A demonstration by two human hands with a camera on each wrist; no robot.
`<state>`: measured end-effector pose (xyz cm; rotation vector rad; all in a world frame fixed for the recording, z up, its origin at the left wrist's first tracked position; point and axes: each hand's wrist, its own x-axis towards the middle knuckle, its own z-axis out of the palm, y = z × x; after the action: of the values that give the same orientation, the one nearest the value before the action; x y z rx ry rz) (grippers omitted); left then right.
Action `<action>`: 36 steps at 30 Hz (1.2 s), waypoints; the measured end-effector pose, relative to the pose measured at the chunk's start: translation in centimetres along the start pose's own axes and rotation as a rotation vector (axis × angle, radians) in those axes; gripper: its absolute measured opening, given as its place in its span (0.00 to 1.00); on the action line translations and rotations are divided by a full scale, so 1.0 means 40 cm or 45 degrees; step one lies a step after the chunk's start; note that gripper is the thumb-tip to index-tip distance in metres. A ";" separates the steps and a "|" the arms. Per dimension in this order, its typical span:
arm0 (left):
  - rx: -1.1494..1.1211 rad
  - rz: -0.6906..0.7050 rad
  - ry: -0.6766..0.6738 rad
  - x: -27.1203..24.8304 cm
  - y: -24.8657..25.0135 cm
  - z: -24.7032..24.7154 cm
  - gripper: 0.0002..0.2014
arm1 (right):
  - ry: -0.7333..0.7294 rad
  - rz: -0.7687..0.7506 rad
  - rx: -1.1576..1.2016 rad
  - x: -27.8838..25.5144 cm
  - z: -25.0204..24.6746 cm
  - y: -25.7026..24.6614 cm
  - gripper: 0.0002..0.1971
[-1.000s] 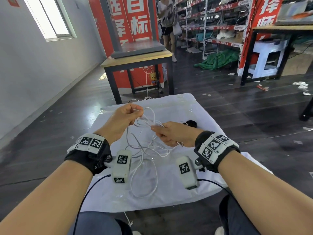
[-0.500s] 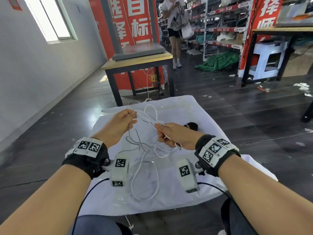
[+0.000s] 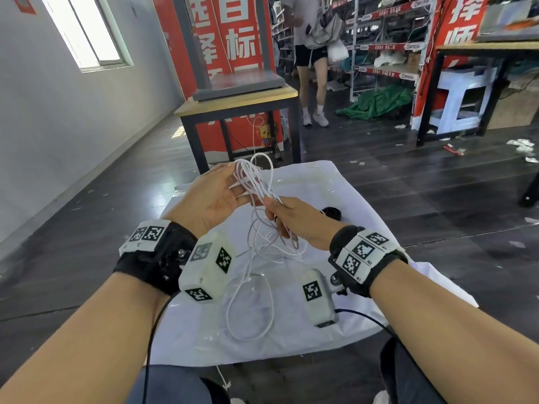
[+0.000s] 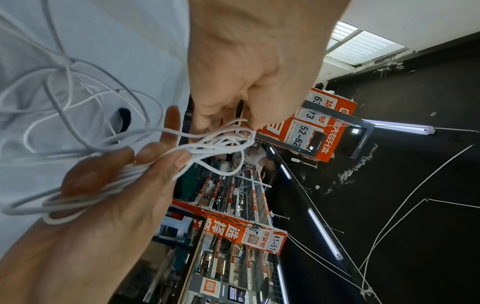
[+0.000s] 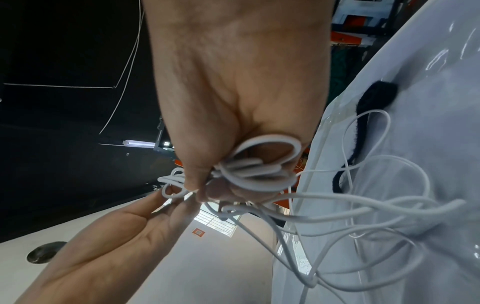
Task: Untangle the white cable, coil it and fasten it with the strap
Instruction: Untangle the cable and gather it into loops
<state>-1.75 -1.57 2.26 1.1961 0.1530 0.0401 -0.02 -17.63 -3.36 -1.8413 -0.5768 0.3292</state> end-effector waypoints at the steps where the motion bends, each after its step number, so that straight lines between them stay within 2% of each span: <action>1: -0.036 0.003 0.011 0.000 0.002 0.006 0.06 | -0.028 -0.014 0.050 0.001 0.000 -0.001 0.21; 5: -0.123 -0.003 0.046 -0.001 0.005 0.026 0.06 | -0.094 -0.030 0.258 0.003 -0.002 0.000 0.20; 10: 0.045 0.038 0.055 0.006 -0.034 0.020 0.10 | -0.027 0.034 0.353 -0.003 -0.007 0.003 0.18; 13: 0.401 0.125 0.009 0.007 -0.071 0.000 0.11 | 0.032 0.020 0.387 -0.005 -0.016 0.001 0.18; 16: 0.961 0.099 -0.289 -0.006 -0.102 -0.021 0.20 | 0.073 -0.015 0.343 -0.006 -0.027 -0.001 0.19; 17: 1.081 0.067 -0.357 -0.007 -0.108 -0.028 0.18 | 0.086 -0.029 0.318 -0.004 -0.030 0.000 0.19; 19: 1.199 0.095 -0.347 -0.005 -0.110 -0.040 0.09 | 0.130 -0.042 0.287 -0.001 -0.034 0.002 0.19; 21: 1.253 0.144 -0.262 0.002 -0.107 -0.053 0.09 | 0.221 -0.041 0.293 0.003 -0.041 0.003 0.19; 24: 1.148 0.095 -0.218 0.004 -0.099 -0.065 0.10 | 0.407 -0.028 0.395 0.010 -0.056 0.002 0.19; 26: 0.946 0.067 -0.024 0.016 -0.095 -0.080 0.11 | 0.515 -0.014 0.453 0.017 -0.066 0.003 0.20; 29: 0.362 0.002 0.359 0.046 -0.073 -0.130 0.10 | 0.679 0.023 0.440 0.023 -0.083 0.009 0.22; 32: -0.148 0.089 0.529 0.060 -0.043 -0.205 0.08 | 0.849 0.073 0.444 0.023 -0.101 0.025 0.21; 34: -0.242 0.206 0.571 0.064 -0.029 -0.243 0.09 | 0.925 0.098 0.459 0.022 -0.107 0.036 0.21; 36: -0.170 0.255 0.638 0.065 -0.037 -0.259 0.10 | 0.967 0.119 0.473 0.020 -0.106 0.044 0.21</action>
<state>-0.70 7.75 -3.09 1.0456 0.4614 0.5202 3.13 -21.07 -3.54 -1.4805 0.0954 -0.2000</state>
